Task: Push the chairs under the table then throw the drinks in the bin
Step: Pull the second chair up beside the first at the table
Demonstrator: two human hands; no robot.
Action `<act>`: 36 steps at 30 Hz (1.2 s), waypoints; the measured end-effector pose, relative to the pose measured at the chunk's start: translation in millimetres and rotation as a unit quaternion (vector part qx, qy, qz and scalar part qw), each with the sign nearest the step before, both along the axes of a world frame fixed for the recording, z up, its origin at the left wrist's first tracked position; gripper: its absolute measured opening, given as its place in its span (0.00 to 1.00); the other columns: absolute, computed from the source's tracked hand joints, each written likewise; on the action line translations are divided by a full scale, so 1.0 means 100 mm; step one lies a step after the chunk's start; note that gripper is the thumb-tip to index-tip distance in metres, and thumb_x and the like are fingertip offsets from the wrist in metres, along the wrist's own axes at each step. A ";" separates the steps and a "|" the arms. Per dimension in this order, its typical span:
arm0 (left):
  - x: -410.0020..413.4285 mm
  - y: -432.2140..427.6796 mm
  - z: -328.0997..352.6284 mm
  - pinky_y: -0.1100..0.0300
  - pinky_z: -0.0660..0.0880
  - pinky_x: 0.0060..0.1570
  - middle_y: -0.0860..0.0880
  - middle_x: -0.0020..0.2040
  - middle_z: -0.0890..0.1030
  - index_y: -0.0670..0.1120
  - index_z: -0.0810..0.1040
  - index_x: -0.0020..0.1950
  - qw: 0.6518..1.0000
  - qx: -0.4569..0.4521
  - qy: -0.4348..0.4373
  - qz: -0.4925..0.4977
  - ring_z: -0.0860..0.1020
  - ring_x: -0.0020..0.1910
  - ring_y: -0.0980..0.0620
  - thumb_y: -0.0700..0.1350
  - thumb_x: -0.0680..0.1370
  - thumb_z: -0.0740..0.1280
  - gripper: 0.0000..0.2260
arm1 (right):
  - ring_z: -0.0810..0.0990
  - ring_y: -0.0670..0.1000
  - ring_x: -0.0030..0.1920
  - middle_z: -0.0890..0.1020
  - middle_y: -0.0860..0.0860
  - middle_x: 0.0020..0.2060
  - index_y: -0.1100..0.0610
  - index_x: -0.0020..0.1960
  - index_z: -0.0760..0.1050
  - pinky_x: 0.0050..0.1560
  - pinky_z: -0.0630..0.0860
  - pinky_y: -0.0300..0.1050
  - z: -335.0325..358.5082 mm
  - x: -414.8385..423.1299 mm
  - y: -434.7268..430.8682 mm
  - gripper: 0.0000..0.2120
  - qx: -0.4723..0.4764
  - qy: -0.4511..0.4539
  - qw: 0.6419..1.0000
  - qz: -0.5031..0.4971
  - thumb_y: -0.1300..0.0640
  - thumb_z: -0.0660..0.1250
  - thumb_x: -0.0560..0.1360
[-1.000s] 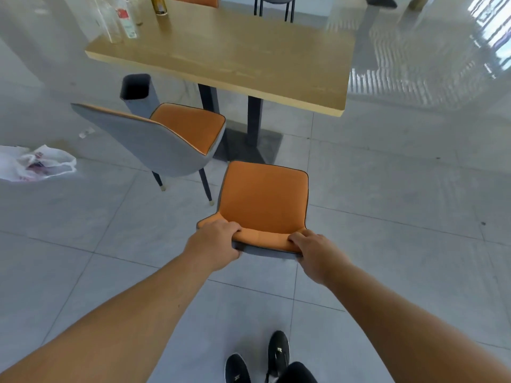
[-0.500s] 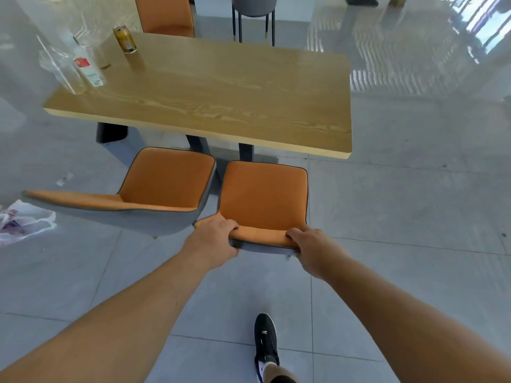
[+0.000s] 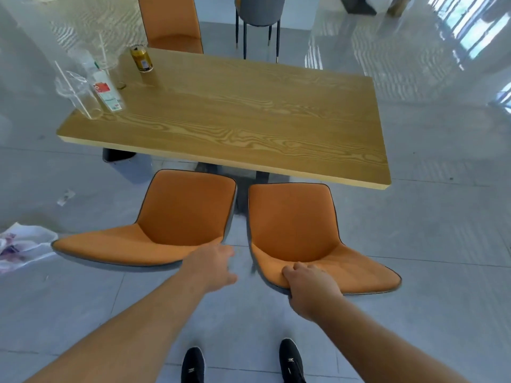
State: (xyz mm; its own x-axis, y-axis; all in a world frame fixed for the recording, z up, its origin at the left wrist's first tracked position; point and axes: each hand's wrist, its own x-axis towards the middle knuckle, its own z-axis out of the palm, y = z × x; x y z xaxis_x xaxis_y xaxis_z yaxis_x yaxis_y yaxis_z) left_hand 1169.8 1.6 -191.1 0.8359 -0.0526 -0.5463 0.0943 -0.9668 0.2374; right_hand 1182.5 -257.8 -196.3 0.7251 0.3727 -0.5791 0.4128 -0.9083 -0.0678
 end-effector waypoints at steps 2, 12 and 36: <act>-0.04 0.42 -0.01 0.51 0.79 0.53 0.51 0.63 0.78 0.57 0.71 0.73 0.999 0.039 0.005 -0.014 0.76 0.58 0.48 0.59 0.75 0.69 0.27 | 0.77 0.59 0.58 0.78 0.51 0.58 0.49 0.65 0.69 0.56 0.74 0.58 -0.06 -0.10 0.21 0.17 -0.037 -0.010 0.999 -0.021 0.57 0.65 0.77; -0.33 1.35 -0.26 0.53 0.78 0.48 0.55 0.56 0.82 0.57 0.77 0.63 0.988 0.113 -0.089 -0.062 0.80 0.52 0.51 0.51 0.76 0.68 0.15 | 0.79 0.55 0.60 0.82 0.47 0.58 0.46 0.64 0.73 0.70 0.68 0.61 -0.22 -0.23 0.45 0.15 -0.088 -0.104 0.989 -0.062 0.57 0.61 0.79; -0.27 1.36 -0.18 0.61 0.75 0.42 0.58 0.52 0.83 0.57 0.79 0.61 0.988 0.095 -0.104 -0.066 0.79 0.47 0.54 0.58 0.78 0.69 0.13 | 0.78 0.53 0.47 0.81 0.51 0.50 0.53 0.61 0.77 0.44 0.73 0.45 -0.20 -0.32 1.17 0.10 0.011 -0.045 0.998 0.033 0.59 0.62 0.81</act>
State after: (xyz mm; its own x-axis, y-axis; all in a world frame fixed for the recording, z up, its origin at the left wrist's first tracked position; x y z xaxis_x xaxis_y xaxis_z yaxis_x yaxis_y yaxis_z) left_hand 1142.8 137.9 -208.8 0.9241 -0.0824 -0.3732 -0.0679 -0.9963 0.0519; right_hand 1150.7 -140.9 -215.9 0.7468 0.4338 -0.5041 0.4771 -0.8775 -0.0484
